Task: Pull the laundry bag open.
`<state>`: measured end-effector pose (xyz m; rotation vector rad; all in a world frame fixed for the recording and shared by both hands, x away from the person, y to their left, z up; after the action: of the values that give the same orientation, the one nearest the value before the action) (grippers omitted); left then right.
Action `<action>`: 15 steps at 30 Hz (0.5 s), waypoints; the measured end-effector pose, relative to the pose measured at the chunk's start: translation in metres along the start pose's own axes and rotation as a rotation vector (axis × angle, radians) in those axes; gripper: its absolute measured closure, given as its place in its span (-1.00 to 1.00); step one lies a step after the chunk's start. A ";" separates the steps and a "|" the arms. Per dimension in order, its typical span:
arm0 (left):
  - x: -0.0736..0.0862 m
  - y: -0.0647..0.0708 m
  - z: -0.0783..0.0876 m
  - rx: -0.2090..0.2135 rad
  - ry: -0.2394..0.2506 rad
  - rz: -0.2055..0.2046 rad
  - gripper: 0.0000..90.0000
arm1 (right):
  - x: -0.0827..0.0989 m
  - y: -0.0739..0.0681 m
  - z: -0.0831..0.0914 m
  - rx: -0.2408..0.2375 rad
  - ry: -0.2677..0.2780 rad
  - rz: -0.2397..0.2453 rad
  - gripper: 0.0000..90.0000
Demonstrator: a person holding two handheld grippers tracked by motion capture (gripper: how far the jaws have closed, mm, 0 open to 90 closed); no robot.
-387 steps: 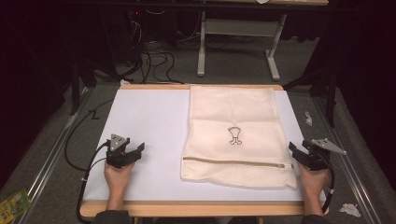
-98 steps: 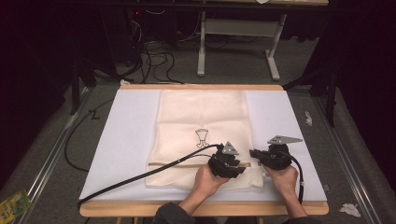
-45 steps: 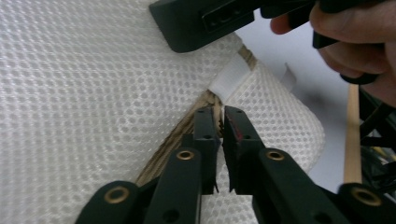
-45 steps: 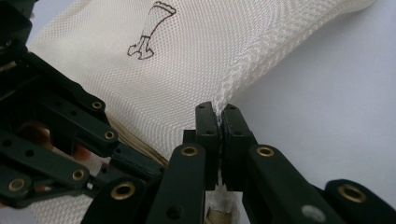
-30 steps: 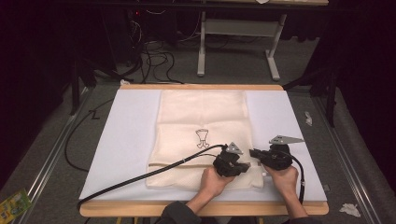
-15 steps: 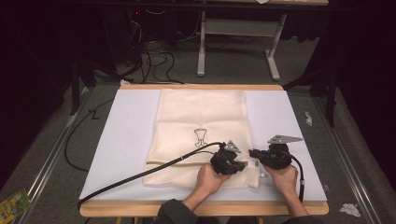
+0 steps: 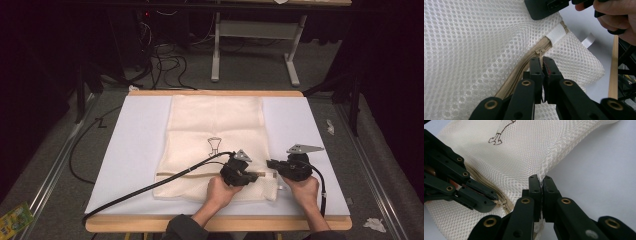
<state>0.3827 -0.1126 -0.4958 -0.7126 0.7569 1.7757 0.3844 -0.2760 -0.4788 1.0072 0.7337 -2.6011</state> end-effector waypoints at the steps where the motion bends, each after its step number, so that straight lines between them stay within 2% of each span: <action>1: 0.000 0.000 0.002 -0.008 0.000 -0.007 0.93 | 0.000 0.000 0.000 0.003 -0.001 0.007 0.97; 6: 0.003 -0.006 0.007 -0.013 0.005 0.009 0.93 | -0.001 0.003 -0.001 0.000 0.007 -0.001 0.97; 11: 0.005 -0.005 0.007 -0.018 0.005 0.005 0.93 | 0.000 0.004 -0.003 0.005 -0.005 0.001 0.97; 15: 0.010 -0.007 0.013 -0.024 0.019 0.020 0.93 | 0.001 0.004 -0.003 0.005 0.005 -0.005 0.97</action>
<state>0.3846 -0.0947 -0.4960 -0.7415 0.7589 1.8010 0.3868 -0.2781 -0.4825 1.0146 0.7317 -2.6075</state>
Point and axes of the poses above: each handheld gripper's, and its own axes: z roughly backward along the jaws, x roughly out of its underside, y roughly to its right, the point moved 5 cm from there along -z, roughly forward along the jaws, and after that the axes turned 12 degrees about -z, right-handed, at the moved point
